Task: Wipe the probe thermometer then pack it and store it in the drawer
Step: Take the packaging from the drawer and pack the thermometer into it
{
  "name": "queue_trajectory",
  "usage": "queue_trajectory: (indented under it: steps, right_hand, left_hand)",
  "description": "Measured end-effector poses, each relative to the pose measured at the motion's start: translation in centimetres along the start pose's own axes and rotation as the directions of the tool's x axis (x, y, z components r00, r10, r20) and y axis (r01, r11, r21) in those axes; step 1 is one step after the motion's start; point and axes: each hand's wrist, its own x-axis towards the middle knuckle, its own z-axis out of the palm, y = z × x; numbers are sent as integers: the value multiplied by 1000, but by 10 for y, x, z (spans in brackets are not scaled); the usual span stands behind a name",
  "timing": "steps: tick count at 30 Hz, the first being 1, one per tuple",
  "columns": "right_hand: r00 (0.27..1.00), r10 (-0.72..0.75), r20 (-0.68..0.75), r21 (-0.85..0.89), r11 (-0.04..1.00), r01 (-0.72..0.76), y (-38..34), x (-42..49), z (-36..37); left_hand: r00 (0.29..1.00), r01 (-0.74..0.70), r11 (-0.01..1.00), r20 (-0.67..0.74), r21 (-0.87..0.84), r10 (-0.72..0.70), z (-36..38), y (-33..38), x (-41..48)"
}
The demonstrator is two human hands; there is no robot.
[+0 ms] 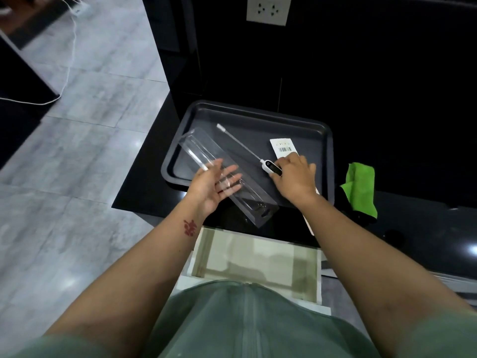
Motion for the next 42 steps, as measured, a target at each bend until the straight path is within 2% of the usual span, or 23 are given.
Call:
queue_trajectory:
  steps: [6, 9, 12, 17, 23, 29, 33, 42]
  right_hand:
    - [987, 150, 60, 301, 940, -161, -10, 6, -15]
    - [985, 126, 115, 442, 882, -164, -14, 3, -23]
    - [992, 48, 118, 521, 848, -102, -19, -5, -26]
    - [991, -100, 88, 425, 903, 53, -21, -19, -26]
    - [953, -302, -24, 143, 942, 302, -21, -31, -30]
    - [917, -384, -106, -45, 923, 381, -23, -45, -33]
    - [898, -406, -171, -9, 912, 411, -22, -51, -33]
    - [891, -434, -134, -13, 900, 436, -16, -59, -34]
  left_hand:
    - [1000, -19, 1000, 10, 0, 19, 6, 2, -1]
    - [1000, -18, 1000, 4, 5, 18, 8, 2, -1]
    - [1000, -12, 1000, -13, -21, 12, 10, 2, -1]
    - [1000, -9, 999, -17, -45, 8, 13, 0, -3]
    - [1000, 14, 996, 1, -85, -14, 22, -5, -7]
    - [999, 26, 994, 31, -102, -23, 31, -9, -13]
    - [998, 59, 993, 17, -100, -58, 33, -9, -14]
    - [995, 97, 982, 50, -160, -90, 37, -11, -15]
